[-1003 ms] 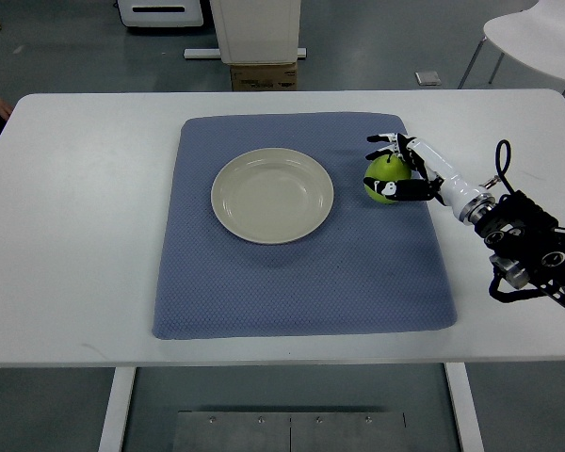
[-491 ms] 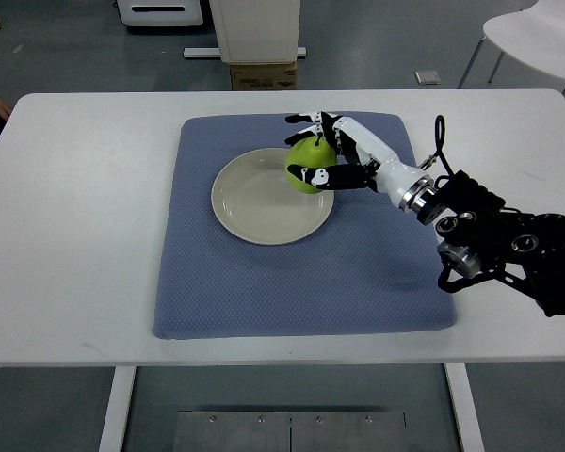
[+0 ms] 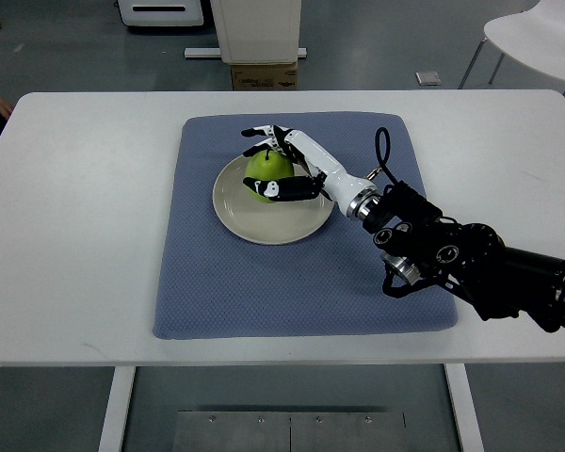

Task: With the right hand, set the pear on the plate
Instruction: 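Lift the pear and carry it over the cream plate with the right hand, then lower the pear onto the plate and open the right hand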

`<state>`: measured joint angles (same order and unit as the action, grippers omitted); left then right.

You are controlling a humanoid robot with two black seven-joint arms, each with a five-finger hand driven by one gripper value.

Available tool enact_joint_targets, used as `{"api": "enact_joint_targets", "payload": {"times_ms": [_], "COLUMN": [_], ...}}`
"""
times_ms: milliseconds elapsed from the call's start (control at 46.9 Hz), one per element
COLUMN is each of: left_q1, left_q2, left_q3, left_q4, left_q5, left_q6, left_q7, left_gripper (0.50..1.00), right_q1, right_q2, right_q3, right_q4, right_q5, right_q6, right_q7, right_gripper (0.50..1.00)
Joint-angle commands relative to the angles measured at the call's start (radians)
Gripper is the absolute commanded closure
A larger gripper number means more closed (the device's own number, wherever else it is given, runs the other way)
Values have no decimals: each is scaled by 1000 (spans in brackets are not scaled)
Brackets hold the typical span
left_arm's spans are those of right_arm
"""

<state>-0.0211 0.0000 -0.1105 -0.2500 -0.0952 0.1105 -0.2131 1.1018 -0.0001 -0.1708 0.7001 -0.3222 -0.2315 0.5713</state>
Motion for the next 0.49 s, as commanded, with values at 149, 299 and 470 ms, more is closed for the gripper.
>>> {"api": "enact_joint_targets", "payload": {"times_ms": [149, 299, 470], "left_q1": [0, 0, 0], "left_q2": [0, 0, 0], "left_q3": [0, 0, 0], "left_q4": [0, 0, 0], "left_q5": [0, 0, 0], "left_q6": [0, 0, 0], "left_q7": [0, 0, 0], "left_gripper": [500, 500, 500], "right_q1": [-8, -34, -51], "right_q2": [0, 0, 0], "right_q3": [-13, -16, -15], "right_q4": [-28, -27, -27], "right_q5": [0, -1, -1], "right_q6": [0, -6, -29], "right_q7": [-11, -30, -31], "right_gripper": [1000, 1000, 1000]}}
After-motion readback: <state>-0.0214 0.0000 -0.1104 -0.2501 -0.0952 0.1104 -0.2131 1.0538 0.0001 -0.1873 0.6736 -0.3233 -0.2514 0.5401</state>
